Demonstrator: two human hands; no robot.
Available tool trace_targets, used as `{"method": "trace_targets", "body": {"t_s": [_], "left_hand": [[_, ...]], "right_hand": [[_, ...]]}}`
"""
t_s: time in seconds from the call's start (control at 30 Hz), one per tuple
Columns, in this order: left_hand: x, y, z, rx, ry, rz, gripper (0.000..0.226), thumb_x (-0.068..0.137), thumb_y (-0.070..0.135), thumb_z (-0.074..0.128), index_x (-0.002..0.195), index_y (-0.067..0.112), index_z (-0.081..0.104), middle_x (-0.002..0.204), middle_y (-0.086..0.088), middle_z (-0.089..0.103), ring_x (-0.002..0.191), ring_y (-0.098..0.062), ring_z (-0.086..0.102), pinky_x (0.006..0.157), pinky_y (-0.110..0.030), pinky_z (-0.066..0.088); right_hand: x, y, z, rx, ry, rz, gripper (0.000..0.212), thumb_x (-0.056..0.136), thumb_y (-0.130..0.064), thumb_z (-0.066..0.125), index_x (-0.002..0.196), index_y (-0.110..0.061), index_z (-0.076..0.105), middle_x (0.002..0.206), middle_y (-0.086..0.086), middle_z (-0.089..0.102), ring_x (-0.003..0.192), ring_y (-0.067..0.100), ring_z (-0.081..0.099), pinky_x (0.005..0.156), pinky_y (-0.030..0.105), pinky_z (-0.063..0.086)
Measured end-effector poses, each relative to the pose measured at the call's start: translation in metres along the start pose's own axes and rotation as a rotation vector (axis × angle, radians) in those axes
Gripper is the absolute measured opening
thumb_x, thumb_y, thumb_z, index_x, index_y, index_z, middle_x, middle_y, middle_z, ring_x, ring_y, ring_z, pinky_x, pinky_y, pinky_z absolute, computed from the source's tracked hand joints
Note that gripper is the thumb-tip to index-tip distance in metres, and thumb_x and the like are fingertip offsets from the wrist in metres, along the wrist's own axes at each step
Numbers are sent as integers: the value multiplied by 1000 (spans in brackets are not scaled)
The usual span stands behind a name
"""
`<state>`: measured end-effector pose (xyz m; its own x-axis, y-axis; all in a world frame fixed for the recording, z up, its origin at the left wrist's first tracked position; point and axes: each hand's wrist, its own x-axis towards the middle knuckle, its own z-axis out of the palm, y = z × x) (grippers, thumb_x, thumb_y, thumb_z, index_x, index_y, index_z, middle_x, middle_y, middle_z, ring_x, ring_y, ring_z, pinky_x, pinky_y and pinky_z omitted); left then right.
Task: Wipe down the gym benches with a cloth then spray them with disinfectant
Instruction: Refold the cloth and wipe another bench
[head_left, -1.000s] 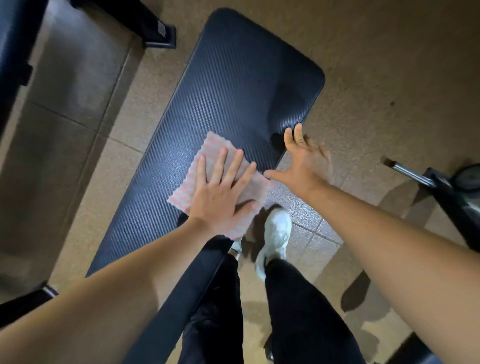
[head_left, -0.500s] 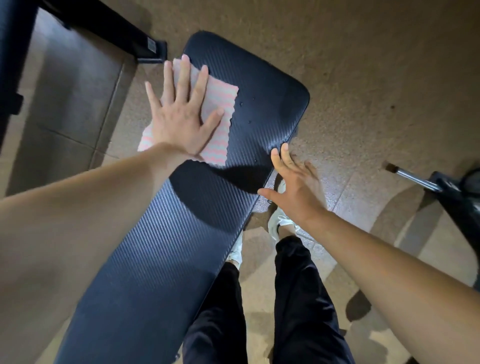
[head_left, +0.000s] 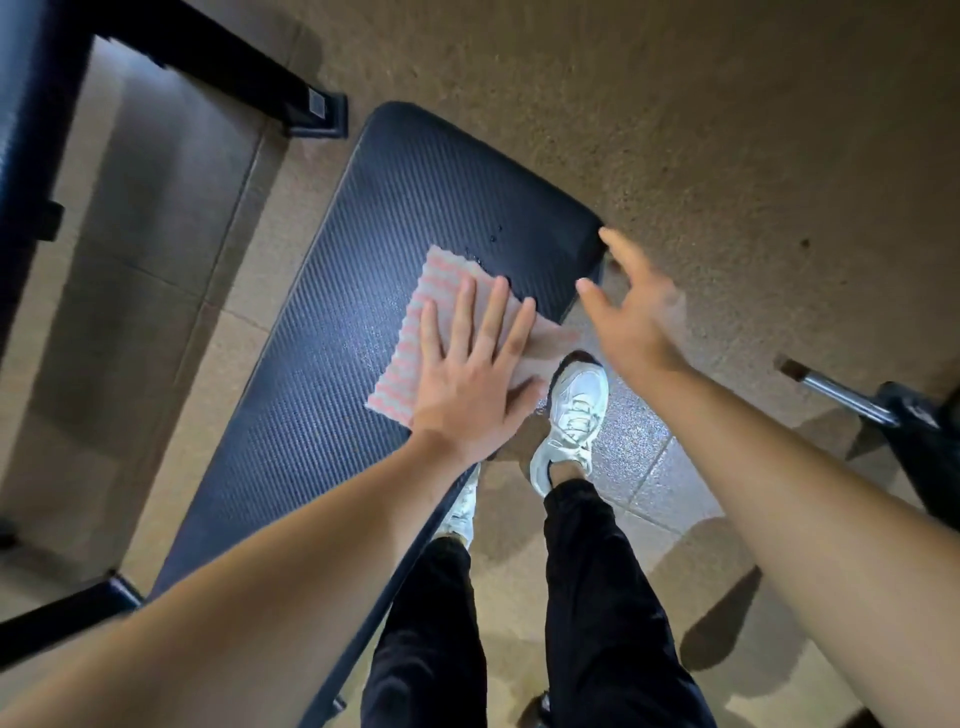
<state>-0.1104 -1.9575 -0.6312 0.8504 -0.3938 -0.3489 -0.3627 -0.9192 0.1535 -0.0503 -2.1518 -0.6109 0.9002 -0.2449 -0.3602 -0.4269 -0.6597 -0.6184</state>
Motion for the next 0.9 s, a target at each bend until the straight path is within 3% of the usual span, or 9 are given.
{"method": "trace_targets", "body": {"t_s": [0.03, 0.13, 0.17, 0.4, 0.53, 0.67, 0.8, 0.9], "left_hand": [[0, -1, 0, 10, 8, 9, 82, 100, 68, 33, 166, 22, 14, 174, -9, 4, 159, -39, -1, 123, -68, 2], [12, -21, -7, 7, 27, 69, 77, 101, 66, 35, 165, 27, 19, 174, -6, 10, 160, -36, 4, 124, -67, 4], [21, -31, -11, 29, 33, 82, 76, 101, 67, 33, 165, 28, 19, 173, -5, 10, 160, -36, 5, 123, -67, 5], [112, -82, -53, -5, 91, -252, 75, 102, 68, 22, 166, 31, 7, 174, -3, 1, 160, -34, -3, 121, -71, 1], [139, -73, -67, -45, 76, -415, 74, 101, 66, 17, 165, 32, 3, 174, -1, -3, 160, -34, -7, 122, -70, -1], [134, -75, -77, -133, 32, -384, 71, 105, 59, 19, 166, 28, -1, 174, -2, -8, 159, -32, -11, 124, -65, -5], [93, -85, -86, -295, 156, -425, 71, 106, 54, 31, 166, 23, 8, 174, -4, 3, 160, -29, 2, 128, -55, 6], [52, -85, -86, -349, 176, -620, 78, 97, 47, 45, 164, 18, 19, 173, -7, 14, 158, -30, 17, 125, -53, 23]], "right_hand": [[2, 1, 1, 15, 10, -10, 50, 91, -23, 72, 140, -23, 61, 133, 5, 68, 119, 23, 64, 98, 26, 44], [5, 6, -2, 82, 16, -47, 42, 92, -14, 72, 133, -15, 66, 123, 4, 72, 98, 7, 62, 82, 0, 38], [6, 6, -4, 84, 12, -54, 40, 92, -13, 72, 132, -14, 67, 121, 4, 73, 94, 3, 59, 78, -2, 37], [14, 17, -13, 77, -74, -83, 40, 93, -16, 71, 132, -18, 66, 121, 0, 73, 99, 4, 60, 91, 28, 51], [14, 20, -12, 126, -102, -98, 40, 93, -13, 70, 133, -18, 66, 117, 3, 75, 105, 18, 70, 93, 40, 56], [16, 8, -11, -10, 78, -222, 28, 89, -21, 69, 115, -10, 73, 109, 8, 76, 99, 33, 69, 83, 40, 55], [20, -26, -2, -81, 173, -414, 26, 87, -23, 68, 109, -10, 72, 113, 5, 71, 101, 30, 64, 84, 44, 54], [34, -62, 15, -149, 12, -564, 35, 86, -24, 70, 118, -10, 68, 125, 9, 64, 113, 33, 58, 92, 48, 51]]}}
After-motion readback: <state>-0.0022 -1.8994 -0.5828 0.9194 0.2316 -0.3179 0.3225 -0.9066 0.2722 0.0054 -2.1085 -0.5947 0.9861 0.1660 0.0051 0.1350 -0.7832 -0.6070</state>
